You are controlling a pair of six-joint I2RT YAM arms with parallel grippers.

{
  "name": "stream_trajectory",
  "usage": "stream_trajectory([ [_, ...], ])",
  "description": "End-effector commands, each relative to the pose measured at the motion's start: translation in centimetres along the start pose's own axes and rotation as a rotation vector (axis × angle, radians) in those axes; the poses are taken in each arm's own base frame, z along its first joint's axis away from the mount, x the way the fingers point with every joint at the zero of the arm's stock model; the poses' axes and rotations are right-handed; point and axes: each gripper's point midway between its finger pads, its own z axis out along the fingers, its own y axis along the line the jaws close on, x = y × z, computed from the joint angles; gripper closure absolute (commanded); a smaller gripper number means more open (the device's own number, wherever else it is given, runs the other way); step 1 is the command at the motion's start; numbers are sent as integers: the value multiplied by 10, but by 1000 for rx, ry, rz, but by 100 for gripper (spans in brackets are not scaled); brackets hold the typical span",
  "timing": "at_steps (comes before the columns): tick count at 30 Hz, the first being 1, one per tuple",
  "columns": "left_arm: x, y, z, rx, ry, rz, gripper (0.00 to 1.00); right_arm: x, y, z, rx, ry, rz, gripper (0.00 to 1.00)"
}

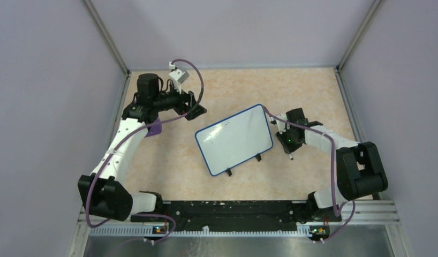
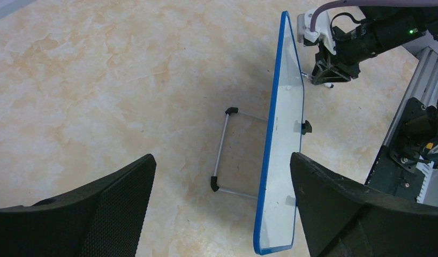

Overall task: Write a sentence on the whiteboard
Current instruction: Pick up the whiteboard marker from the center of the board, then pass from the right arm to the left

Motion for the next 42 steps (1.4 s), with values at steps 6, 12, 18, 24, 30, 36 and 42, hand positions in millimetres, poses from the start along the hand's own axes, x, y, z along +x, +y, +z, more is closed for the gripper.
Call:
stream_trajectory([
  [6, -20, -2, 0, 14, 5, -8, 1, -9, -9, -9, 20, -2, 9, 100],
  [12, -28, 9, -3, -76, 7, -70, 1, -48, -20, -54, -11, -130, 6, 100],
  [18, -64, 5, -17, -114, -52, -22, 1, -105, -21, -124, -69, -323, -70, 100],
  [24, -77, -39, -25, 122, -71, 172, 1, -135, 16, -187, -288, -427, -177, 100],
  [30, -66, -86, -22, 365, -32, 256, 1, -138, 77, -226, -578, -465, -285, 100],
  [36, -41, -153, -4, 487, 3, 554, 1, -117, 144, -237, -778, -390, -441, 100],
  [42, -6, -183, 2, 604, 124, 740, 2, -99, 181, -238, -882, -340, -508, 100],
])
